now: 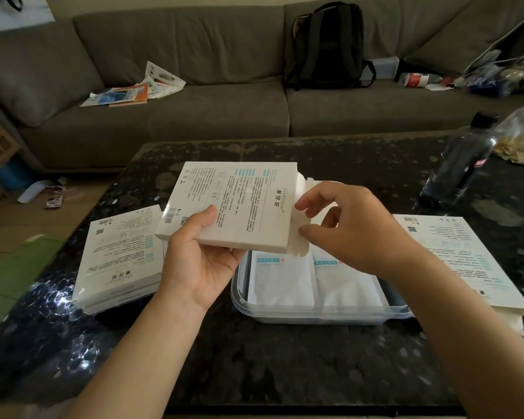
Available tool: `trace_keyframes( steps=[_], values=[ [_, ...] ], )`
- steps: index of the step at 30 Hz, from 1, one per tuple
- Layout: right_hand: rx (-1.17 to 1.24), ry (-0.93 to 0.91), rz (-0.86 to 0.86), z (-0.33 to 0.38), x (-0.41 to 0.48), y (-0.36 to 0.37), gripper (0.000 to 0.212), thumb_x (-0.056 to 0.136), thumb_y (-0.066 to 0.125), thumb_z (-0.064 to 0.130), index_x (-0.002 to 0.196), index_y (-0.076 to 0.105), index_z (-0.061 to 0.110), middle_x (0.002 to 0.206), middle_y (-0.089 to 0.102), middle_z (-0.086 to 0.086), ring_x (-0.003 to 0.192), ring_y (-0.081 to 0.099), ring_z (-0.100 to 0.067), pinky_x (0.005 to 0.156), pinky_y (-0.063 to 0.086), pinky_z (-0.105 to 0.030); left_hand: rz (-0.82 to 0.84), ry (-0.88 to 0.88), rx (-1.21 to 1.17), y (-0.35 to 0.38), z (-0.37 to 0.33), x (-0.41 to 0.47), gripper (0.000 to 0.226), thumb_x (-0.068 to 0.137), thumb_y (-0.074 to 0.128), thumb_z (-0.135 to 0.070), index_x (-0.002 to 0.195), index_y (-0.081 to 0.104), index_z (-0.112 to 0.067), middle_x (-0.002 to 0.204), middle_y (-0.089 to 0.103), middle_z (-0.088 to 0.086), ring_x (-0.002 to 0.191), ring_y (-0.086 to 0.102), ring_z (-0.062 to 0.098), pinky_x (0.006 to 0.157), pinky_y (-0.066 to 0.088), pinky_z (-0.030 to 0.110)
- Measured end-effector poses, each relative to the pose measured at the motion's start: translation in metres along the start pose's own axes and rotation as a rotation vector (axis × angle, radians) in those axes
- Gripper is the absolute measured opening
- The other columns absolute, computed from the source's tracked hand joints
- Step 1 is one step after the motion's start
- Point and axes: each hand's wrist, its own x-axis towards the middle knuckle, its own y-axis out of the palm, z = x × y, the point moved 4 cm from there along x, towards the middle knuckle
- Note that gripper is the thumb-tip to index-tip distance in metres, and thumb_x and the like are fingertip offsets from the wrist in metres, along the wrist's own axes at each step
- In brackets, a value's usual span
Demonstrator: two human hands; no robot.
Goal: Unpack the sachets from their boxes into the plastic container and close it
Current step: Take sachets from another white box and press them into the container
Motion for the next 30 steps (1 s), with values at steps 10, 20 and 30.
trace_keyframes(
  steps=[10,20,30],
  values=[
    [-0.284,-0.124,-0.052,-0.002,0.000,0.010,0.028,0.091,0.070,0.038,0.117,0.067,0.029,0.115,0.055,0.007,0.069,0.049,-0.005,0.075,0.055,-0.022,0.010,0.007,0.008,0.001,0.000,0.001,0.062,0.085,0.065,-0.015,0.146,0.055,-0.021,0.128,0.075,0.012,0.114,0.074,0.029,0.078,0.066,0.041],
    [0.219,0.085,-0.173,-0.010,0.003,0.005,0.007,0.095,0.063,0.014,0.090,0.060,0.019,0.091,0.064,0.008,0.069,0.067,-0.017,0.053,0.058,-0.022,0.001,0.003,0.000,0.000,-0.001,0.001,0.048,0.089,0.063,-0.014,0.136,0.059,-0.021,0.122,0.077,0.012,0.108,0.077,0.028,0.081,0.065,0.040],
    [1.080,0.592,-0.111,-0.025,0.001,0.029,0.012,0.093,0.058,0.000,0.098,0.068,0.005,0.102,0.072,-0.022,0.080,0.075,-0.031,0.073,0.064,-0.040,-0.009,0.020,-0.019,0.000,-0.003,0.001,0.037,0.100,0.055,-0.013,0.136,0.059,-0.022,0.117,0.078,0.011,0.109,0.077,0.029,0.076,0.066,0.040]
  ],
)
